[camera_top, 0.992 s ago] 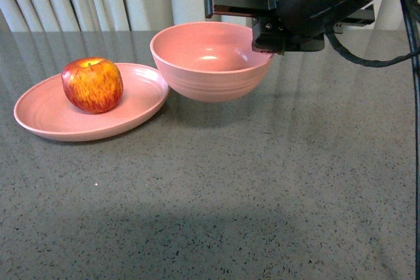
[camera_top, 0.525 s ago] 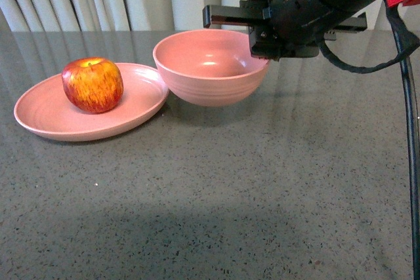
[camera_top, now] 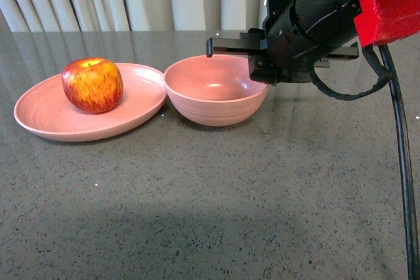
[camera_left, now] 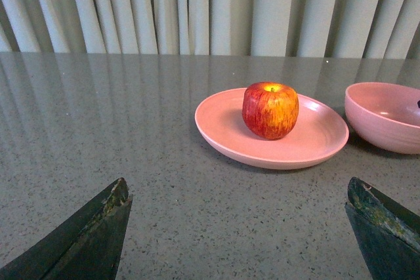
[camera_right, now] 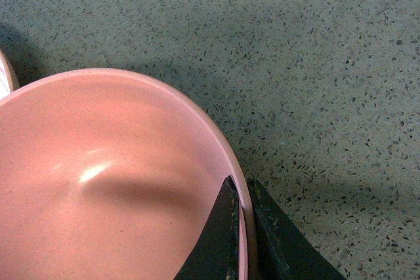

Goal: Move apple from plate to bowl

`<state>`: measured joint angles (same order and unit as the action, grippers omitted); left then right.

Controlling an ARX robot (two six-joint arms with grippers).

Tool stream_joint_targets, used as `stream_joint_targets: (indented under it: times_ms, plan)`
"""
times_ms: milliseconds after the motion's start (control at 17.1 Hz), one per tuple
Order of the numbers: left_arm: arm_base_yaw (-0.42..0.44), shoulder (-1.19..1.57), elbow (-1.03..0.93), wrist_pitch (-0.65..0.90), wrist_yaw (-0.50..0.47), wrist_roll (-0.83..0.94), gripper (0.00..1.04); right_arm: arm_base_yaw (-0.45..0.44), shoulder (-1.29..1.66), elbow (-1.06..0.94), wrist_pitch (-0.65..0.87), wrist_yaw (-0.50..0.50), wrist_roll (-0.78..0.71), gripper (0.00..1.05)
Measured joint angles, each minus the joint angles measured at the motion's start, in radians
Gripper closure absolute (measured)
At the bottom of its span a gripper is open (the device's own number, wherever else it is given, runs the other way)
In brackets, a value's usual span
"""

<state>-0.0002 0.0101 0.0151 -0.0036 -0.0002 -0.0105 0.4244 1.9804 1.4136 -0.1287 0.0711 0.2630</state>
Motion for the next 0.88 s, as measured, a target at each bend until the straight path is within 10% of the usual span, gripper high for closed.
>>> stream_joint_targets:
  times_ms: [117, 642, 875]
  plan:
    - [0.000, 0.000, 0.000, 0.000, 0.000, 0.000, 0.07, 0.000, 0.000, 0.000, -0.003, -0.001, 0.003, 0.99]
    - [0.000, 0.000, 0.000, 0.000, 0.000, 0.000, 0.07, -0.006, -0.049, -0.019, 0.024, -0.016, 0.007, 0.05]
    - [0.000, 0.000, 0.000, 0.000, 0.000, 0.000, 0.07, -0.029, -0.430, -0.281, 0.262, -0.075, -0.012, 0.06]
